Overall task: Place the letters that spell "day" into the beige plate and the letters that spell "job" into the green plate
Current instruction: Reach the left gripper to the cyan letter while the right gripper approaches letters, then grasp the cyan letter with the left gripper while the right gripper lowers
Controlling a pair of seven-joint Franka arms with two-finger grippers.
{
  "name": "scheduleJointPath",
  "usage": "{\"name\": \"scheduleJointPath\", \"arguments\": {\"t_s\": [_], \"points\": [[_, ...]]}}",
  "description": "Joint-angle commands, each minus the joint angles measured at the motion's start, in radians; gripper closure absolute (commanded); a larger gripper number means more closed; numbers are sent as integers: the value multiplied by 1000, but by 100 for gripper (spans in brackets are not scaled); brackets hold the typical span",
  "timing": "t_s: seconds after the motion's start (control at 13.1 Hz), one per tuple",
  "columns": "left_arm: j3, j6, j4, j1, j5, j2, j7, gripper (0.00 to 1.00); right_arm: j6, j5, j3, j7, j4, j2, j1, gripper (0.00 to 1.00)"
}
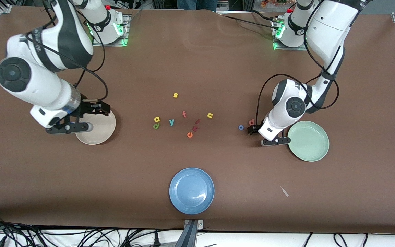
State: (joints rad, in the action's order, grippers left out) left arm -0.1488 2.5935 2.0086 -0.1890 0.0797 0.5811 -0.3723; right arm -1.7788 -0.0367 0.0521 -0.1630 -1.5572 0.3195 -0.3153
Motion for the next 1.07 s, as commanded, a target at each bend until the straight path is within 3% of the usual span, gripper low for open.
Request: {"name": "scheduleJointPath", "arguments": {"t_s": [0.0,0.15,0.38,0.53,0.84,0.99], "points": [[-15,11,45,4,35,-50,56,1,-5,-40,3,-55,81,81,-27,1],[-21,10,45,-21,26,-55,47,2,-65,-61,3,-105,80,107,-39,1],[-20,10,45,-35,20,-55,44,18,-109,-60,-1,-190,74,148,-62,1],[-18,11,45,-41,14,-53,44,21,-186,-61,-26,-234,36,165,-62,1],[-8,11,42,-59,-188,-49,-98,20,-260,-58,-61,-357,-7,203,-65,1],[-8,11,42,-59,-227,-46,-125,21,-295,-55,-78,-420,-18,236,-71,1]]}}
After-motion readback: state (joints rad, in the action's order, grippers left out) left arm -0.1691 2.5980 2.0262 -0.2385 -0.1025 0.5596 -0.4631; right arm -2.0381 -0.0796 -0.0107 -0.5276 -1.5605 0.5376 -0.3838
